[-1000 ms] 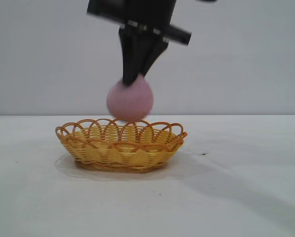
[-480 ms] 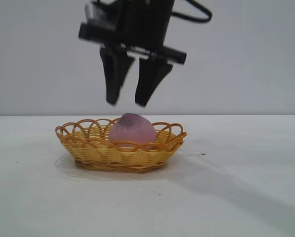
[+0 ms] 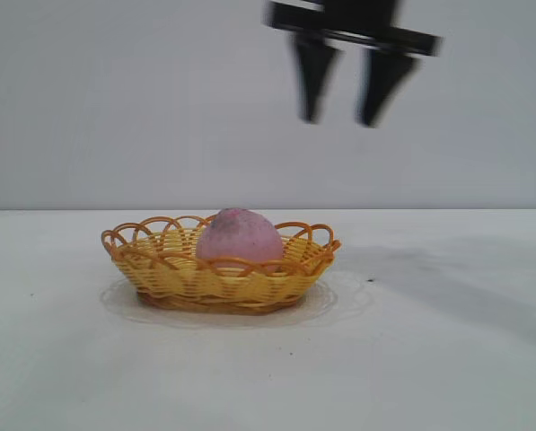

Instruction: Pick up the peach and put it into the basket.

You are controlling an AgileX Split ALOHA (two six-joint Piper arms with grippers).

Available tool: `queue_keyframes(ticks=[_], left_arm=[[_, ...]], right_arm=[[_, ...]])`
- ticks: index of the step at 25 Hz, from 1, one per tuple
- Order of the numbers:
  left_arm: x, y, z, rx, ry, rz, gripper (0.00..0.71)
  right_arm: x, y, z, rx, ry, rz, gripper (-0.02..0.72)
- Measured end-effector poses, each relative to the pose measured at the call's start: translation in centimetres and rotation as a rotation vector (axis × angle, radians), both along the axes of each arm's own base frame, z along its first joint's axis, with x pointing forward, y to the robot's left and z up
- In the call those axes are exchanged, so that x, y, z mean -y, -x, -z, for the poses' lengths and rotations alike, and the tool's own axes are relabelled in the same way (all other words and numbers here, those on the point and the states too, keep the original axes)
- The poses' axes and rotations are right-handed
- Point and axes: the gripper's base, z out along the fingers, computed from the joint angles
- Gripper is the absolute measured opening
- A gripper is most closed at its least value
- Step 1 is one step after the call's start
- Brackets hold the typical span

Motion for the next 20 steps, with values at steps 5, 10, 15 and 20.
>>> queue_keyframes(ticks=[5,10,15,20], left_arm=[[0.0,0.0,0.0,-0.001,0.000,0.000,0.359],[0.0,0.0,0.0,-0.001,0.000,0.000,0.359],[0.0,0.0,0.0,-0.001,0.000,0.000,0.359],[0.0,0.0,0.0,-0.001,0.005,0.001,0.359]], right_arm=[[9.2,-1.6,0.9,-0.059,0.025,0.228,0.436],[10.9,-1.8,1.4,-0.065,0.027,0.268,0.436],[11.0,-1.5,-0.1,-0.024,0.023,0.250,0.436],[10.8,3.0,-2.1,0.015,-0.010,0.242,0.436]])
